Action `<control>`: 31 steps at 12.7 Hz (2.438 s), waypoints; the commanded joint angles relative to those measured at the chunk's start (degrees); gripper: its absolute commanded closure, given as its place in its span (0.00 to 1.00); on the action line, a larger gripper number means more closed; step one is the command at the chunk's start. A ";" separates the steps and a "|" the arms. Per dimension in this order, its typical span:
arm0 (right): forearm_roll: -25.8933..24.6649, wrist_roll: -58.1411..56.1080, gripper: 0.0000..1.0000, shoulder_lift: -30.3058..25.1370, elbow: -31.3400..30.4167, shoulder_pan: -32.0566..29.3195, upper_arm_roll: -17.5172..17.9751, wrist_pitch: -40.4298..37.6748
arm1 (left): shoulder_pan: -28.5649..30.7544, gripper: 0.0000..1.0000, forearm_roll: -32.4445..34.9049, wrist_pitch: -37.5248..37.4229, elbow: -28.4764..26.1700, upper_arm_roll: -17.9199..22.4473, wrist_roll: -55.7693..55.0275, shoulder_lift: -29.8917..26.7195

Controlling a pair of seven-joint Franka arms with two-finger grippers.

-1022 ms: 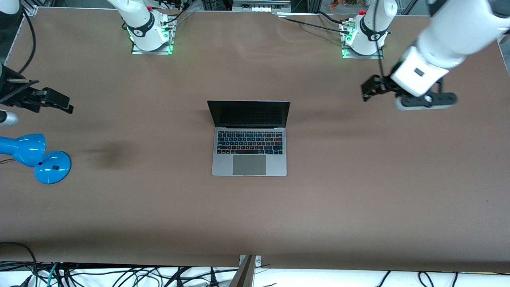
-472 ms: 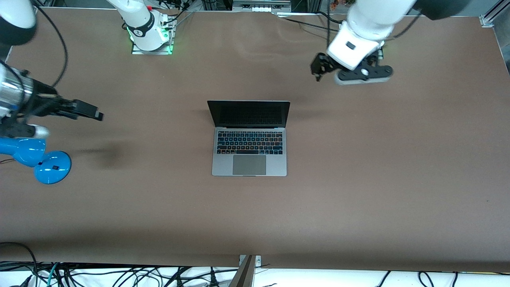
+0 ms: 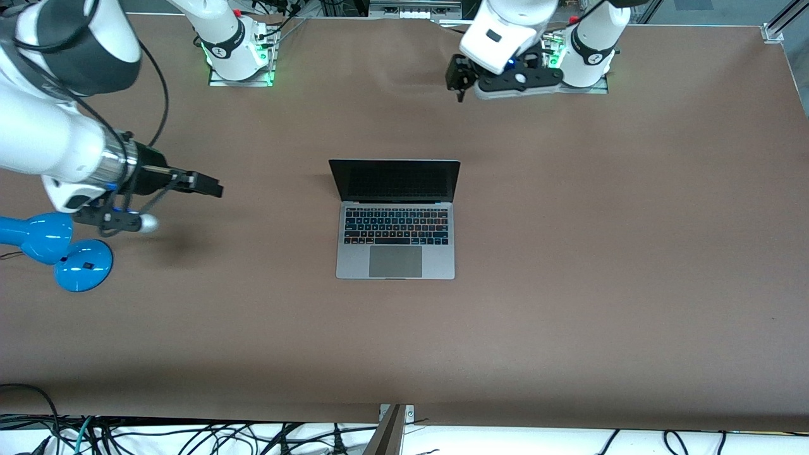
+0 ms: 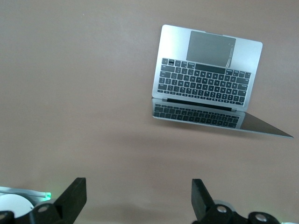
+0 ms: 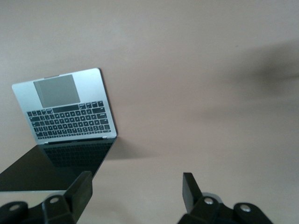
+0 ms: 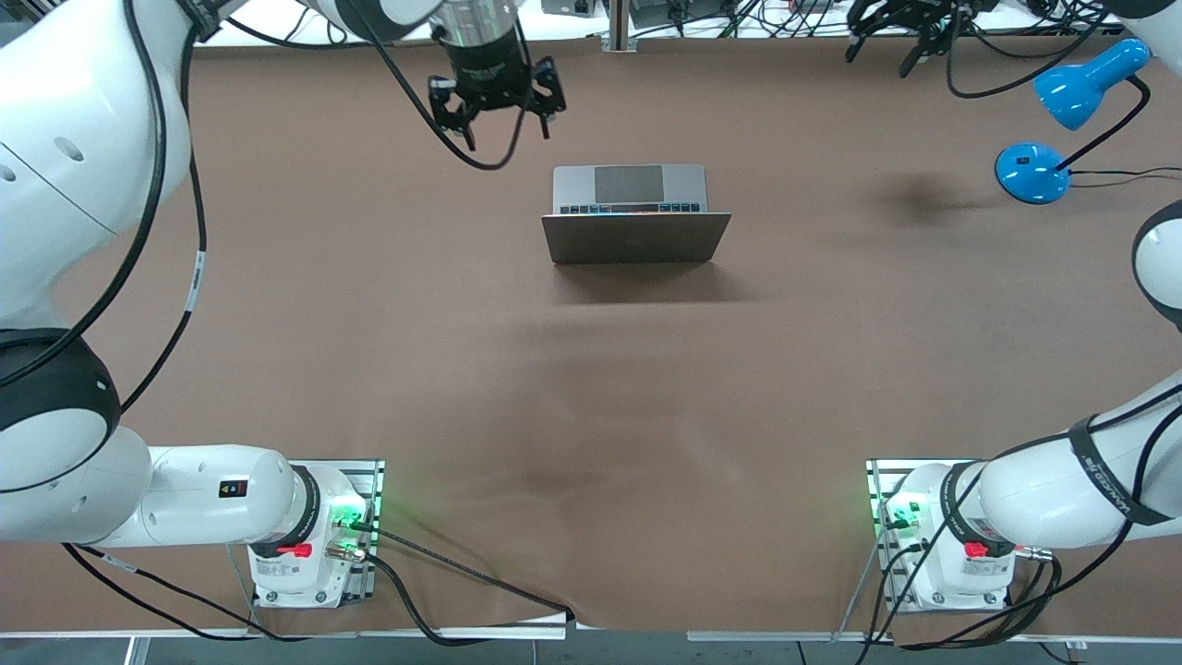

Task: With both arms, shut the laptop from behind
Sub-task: 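Move both grippers behind the open laptop screen, then lower both grippers to the back of the laptop screen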

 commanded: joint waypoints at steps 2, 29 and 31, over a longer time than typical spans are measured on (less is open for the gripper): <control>3.61 2.28 0.26 1.43 0.14 4.45 -0.28 -0.26 | 0.68 0.02 -0.51 4.18 -4.29 -4.50 -4.39 -0.67; 6.88 19.00 0.80 10.22 -2.06 24.41 -0.46 5.89 | 0.24 1.00 5.89 18.25 -9.31 -6.53 -8.44 22.44; 6.80 19.00 0.85 10.22 -3.63 24.85 -0.46 7.29 | -0.37 1.00 9.14 20.27 -9.32 -6.53 -10.29 24.90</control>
